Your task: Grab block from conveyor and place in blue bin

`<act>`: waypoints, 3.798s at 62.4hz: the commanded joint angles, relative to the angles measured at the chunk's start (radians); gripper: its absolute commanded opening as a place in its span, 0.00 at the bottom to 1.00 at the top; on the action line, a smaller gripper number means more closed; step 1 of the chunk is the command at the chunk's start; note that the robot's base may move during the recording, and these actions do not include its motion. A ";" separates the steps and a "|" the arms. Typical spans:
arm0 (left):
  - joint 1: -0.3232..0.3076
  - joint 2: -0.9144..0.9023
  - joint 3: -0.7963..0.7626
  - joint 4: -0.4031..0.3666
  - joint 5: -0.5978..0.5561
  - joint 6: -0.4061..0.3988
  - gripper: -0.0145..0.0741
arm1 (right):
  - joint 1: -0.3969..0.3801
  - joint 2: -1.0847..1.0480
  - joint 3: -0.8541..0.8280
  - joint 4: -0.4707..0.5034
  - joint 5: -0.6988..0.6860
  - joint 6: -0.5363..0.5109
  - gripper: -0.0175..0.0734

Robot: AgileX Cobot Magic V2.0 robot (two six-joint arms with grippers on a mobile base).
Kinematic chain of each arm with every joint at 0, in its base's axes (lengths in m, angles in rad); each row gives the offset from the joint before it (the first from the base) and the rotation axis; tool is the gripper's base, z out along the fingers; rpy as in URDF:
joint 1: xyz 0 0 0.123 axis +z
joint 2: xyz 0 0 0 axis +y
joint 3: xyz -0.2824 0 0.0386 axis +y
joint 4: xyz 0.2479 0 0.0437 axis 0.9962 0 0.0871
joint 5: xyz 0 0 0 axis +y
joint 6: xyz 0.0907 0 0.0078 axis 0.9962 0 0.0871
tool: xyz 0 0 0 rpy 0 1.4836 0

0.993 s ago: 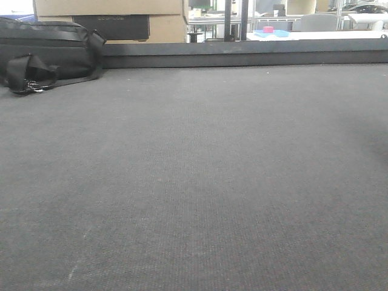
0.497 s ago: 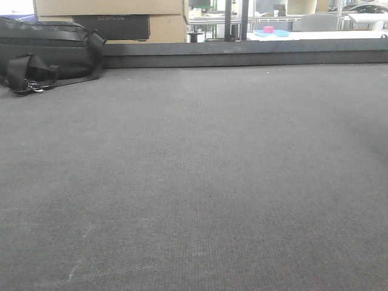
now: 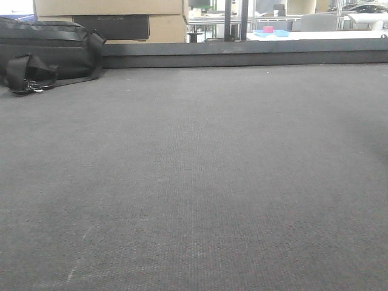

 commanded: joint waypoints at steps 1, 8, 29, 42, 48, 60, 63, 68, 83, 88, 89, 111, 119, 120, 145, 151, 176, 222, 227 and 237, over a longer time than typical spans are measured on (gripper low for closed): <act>0.001 -0.004 -0.006 -0.006 -0.016 -0.005 0.04 | 0.002 -0.006 0.000 -0.008 -0.020 -0.003 0.01; 0.001 -0.004 -0.006 -0.006 -0.016 -0.005 0.04 | 0.002 -0.006 0.000 -0.008 -0.020 -0.003 0.01; 0.001 -0.004 -0.006 -0.006 -0.016 -0.005 0.04 | 0.002 -0.006 0.000 -0.008 -0.020 -0.003 0.01; 0.001 -0.004 -0.006 -0.006 -0.016 -0.005 0.04 | 0.002 -0.006 0.000 -0.008 -0.020 -0.003 0.01; 0.001 -0.004 -0.006 -0.006 -0.016 -0.005 0.04 | 0.002 -0.006 0.000 -0.008 -0.020 -0.003 0.01; 0.001 -0.004 -0.006 -0.006 -0.016 -0.005 0.04 | 0.002 -0.006 0.000 -0.008 -0.020 -0.003 0.01; 0.001 -0.004 -0.006 -0.006 -0.016 -0.005 0.04 | 0.002 -0.006 0.000 -0.008 -0.020 -0.003 0.01; 0.001 -0.004 -0.006 -0.006 -0.016 -0.005 0.04 | 0.002 -0.006 0.000 -0.008 -0.020 -0.003 0.01; 0.001 -0.004 -0.006 -0.006 -0.016 -0.005 0.04 | 0.002 -0.006 0.000 -0.008 -0.020 -0.003 0.01; 0.001 -0.004 -0.006 -0.006 -0.016 -0.005 0.04 | 0.002 -0.006 0.000 -0.008 -0.020 -0.003 0.01; 0.001 -0.004 -0.006 -0.006 -0.016 -0.005 0.04 | 0.002 -0.006 0.000 -0.008 -0.020 -0.003 0.01; 0.001 -0.004 -0.006 -0.006 -0.016 -0.005 0.04 | 0.002 -0.006 0.000 -0.008 -0.020 -0.003 0.01; 0.001 -0.004 -0.006 -0.006 -0.016 -0.005 0.04 | 0.002 -0.006 0.000 -0.008 -0.020 -0.003 0.01; 0.001 -0.004 -0.006 -0.006 -0.016 -0.005 0.04 | 0.002 -0.006 0.000 -0.008 -0.020 -0.003 0.01; 0.001 -0.004 -0.006 -0.006 -0.016 -0.005 0.04 | 0.002 -0.006 0.000 -0.008 -0.020 -0.003 0.01; 0.001 -0.004 -0.006 -0.006 -0.016 -0.005 0.04 | 0.002 -0.006 0.000 -0.008 -0.020 -0.003 0.01; 0.001 -0.004 -0.006 -0.006 -0.016 -0.005 0.04 | 0.002 -0.006 0.000 -0.008 -0.020 -0.003 0.01; 0.001 -0.004 -0.006 -0.006 -0.016 -0.005 0.04 | 0.002 -0.006 0.000 -0.008 -0.020 -0.003 0.01; 0.001 -0.004 -0.006 -0.006 -0.016 -0.005 0.04 | 0.002 -0.006 0.000 -0.008 -0.020 -0.003 0.01; 0.001 -0.004 -0.006 -0.006 -0.016 -0.005 0.04 | 0.002 -0.006 0.000 -0.008 -0.020 -0.003 0.01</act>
